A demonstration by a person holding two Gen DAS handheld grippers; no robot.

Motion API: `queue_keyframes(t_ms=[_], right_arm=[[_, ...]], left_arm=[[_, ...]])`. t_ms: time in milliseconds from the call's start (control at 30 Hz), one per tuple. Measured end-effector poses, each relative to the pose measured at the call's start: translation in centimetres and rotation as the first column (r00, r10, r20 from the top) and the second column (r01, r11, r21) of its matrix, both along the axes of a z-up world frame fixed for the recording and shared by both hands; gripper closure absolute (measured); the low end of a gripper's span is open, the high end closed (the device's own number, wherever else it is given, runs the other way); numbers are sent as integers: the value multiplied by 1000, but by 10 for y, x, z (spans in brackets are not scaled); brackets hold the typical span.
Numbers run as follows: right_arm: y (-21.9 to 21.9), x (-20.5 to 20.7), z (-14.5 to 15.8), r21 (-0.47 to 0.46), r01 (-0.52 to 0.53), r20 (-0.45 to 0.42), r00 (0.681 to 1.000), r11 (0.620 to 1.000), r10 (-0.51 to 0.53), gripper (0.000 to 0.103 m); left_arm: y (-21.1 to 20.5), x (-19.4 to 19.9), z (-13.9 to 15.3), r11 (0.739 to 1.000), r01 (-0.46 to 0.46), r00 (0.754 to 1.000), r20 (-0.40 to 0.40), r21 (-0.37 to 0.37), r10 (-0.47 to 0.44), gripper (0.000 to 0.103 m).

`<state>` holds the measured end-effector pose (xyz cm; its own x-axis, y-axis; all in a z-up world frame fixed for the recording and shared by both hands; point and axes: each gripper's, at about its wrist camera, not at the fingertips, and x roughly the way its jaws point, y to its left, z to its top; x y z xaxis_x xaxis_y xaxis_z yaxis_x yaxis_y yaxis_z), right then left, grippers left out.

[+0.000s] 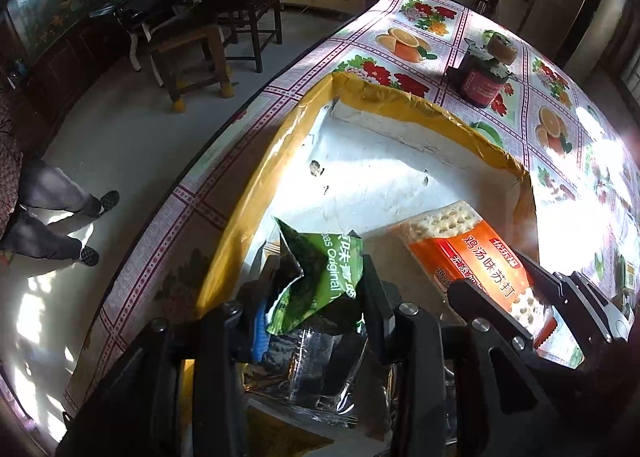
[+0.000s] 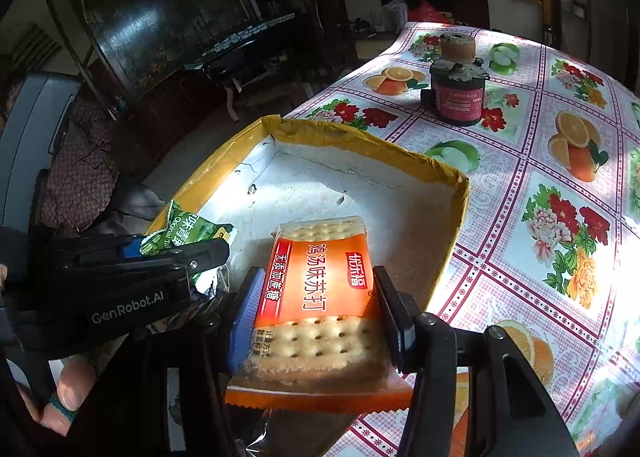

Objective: Organize snacks
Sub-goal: 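Open both grippers to drop the packets into the yellow tray, then move both grippers back to the snack pile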

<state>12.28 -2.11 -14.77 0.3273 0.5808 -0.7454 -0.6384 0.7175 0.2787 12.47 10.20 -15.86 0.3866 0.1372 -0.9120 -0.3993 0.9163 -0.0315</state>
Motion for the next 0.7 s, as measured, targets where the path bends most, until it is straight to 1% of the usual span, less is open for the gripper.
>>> queue_keyframes(t_ms=[33, 133, 200, 233, 300, 367, 500, 533, 700], right_arm=[[1, -1, 0, -7, -5, 4, 1000, 1000, 5, 50], [3, -4, 0, -25, -13, 11, 1000, 1000, 13, 47], [-1, -7, 2, -14, -12, 9, 1000, 1000, 12, 47], [-3, -9, 3, -12, -10, 14, 1000, 1000, 10, 47], [-9, -14, 9, -8, -1, 24, 1000, 1000, 1, 46], [-18, -19, 14, 1, 8, 37, 999, 1000, -8, 42], [-46, -35, 26, 30, 29, 53, 998, 999, -31, 40], [-55, -39, 28, 40, 38, 51, 998, 998, -40, 39], [-103, -59, 29, 85, 90, 17, 996, 992, -92, 37]], left_arm=[[-1, 1, -1, 1000, 2, 1000, -9, 7, -2, 61], [-4, 3, -4, 1000, 16, 999, -35, 5, -16, 47], [-6, 0, -3, 1000, 21, 999, -27, -2, -21, 46], [-7, -2, -1, 1000, 22, 1000, -23, 0, -22, 43], [-8, -8, 5, 1000, 23, 1000, -8, 0, -23, 37], [-9, -14, 10, 1000, 25, 1000, 13, -13, -24, 31], [-13, -30, 24, 998, 27, 998, 54, -50, -25, 26], [-15, -34, 27, 998, 29, 998, 63, -57, -25, 24], [-37, -51, 40, 994, 62, 993, 102, -92, -52, 22]])
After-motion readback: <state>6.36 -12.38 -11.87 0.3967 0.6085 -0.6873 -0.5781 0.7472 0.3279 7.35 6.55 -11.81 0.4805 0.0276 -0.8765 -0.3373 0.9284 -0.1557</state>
